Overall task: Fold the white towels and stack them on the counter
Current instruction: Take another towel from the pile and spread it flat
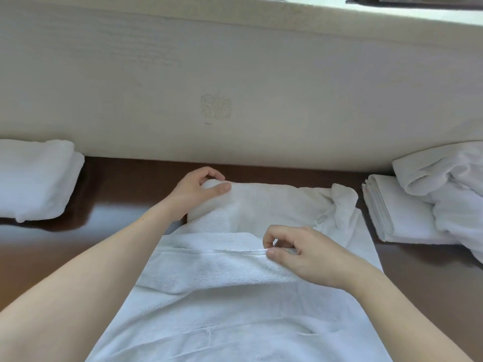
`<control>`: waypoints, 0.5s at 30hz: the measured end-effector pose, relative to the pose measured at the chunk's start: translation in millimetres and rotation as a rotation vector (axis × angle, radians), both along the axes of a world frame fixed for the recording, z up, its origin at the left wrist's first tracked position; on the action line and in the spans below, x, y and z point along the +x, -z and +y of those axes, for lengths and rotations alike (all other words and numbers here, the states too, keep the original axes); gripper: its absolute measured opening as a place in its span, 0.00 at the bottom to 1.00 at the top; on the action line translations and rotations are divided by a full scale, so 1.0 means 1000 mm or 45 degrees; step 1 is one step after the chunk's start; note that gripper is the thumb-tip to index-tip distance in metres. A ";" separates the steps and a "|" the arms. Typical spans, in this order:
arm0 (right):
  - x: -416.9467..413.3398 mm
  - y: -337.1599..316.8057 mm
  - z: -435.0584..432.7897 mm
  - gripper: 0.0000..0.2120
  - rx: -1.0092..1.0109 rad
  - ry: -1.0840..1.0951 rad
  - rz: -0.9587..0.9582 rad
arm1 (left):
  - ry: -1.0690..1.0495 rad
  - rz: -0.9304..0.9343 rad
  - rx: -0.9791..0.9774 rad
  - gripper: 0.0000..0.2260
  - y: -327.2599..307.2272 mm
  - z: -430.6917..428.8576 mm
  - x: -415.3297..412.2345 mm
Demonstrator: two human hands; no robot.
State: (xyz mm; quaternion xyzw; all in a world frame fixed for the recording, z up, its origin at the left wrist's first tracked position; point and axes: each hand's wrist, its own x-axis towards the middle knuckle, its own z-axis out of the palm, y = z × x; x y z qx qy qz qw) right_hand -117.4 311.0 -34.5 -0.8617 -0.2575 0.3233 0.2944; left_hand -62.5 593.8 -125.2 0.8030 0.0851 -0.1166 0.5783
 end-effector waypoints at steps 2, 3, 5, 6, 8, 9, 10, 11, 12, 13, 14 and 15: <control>0.002 0.001 0.000 0.04 -0.005 0.004 -0.004 | -0.004 -0.054 0.072 0.14 -0.003 0.010 0.006; 0.003 0.001 0.000 0.04 -0.009 0.008 -0.004 | 0.017 -0.076 0.141 0.16 -0.006 0.016 0.010; 0.005 0.002 0.000 0.04 -0.018 0.024 -0.016 | 0.092 -0.184 0.375 0.17 -0.013 0.026 0.018; 0.007 0.003 0.001 0.04 -0.024 0.033 -0.027 | 0.136 -0.283 0.566 0.18 -0.017 0.029 0.022; 0.010 0.005 0.004 0.03 -0.031 0.047 -0.052 | 0.206 -0.511 0.959 0.20 -0.021 0.036 0.030; 0.012 0.006 0.006 0.03 -0.035 0.052 -0.066 | 0.232 -0.542 1.054 0.22 -0.023 0.040 0.032; 0.014 0.007 0.008 0.03 -0.044 0.054 -0.080 | 0.250 -0.473 1.069 0.23 -0.024 0.045 0.034; 0.015 0.008 0.010 0.03 -0.060 0.051 -0.095 | 0.271 -0.347 1.056 0.24 -0.023 0.051 0.034; 0.016 0.009 0.012 0.03 -0.073 0.046 -0.104 | 0.319 -0.218 1.080 0.24 -0.021 0.059 0.033; 0.018 0.010 0.013 0.03 -0.082 0.044 -0.107 | 0.397 -0.122 1.148 0.22 -0.017 0.068 0.032; 0.018 0.010 0.014 0.03 -0.086 0.045 -0.103 | 0.466 -0.050 1.207 0.19 -0.013 0.078 0.030; 0.019 0.011 0.015 0.04 -0.090 0.045 -0.097 | 0.501 -0.007 1.202 0.17 -0.009 0.089 0.028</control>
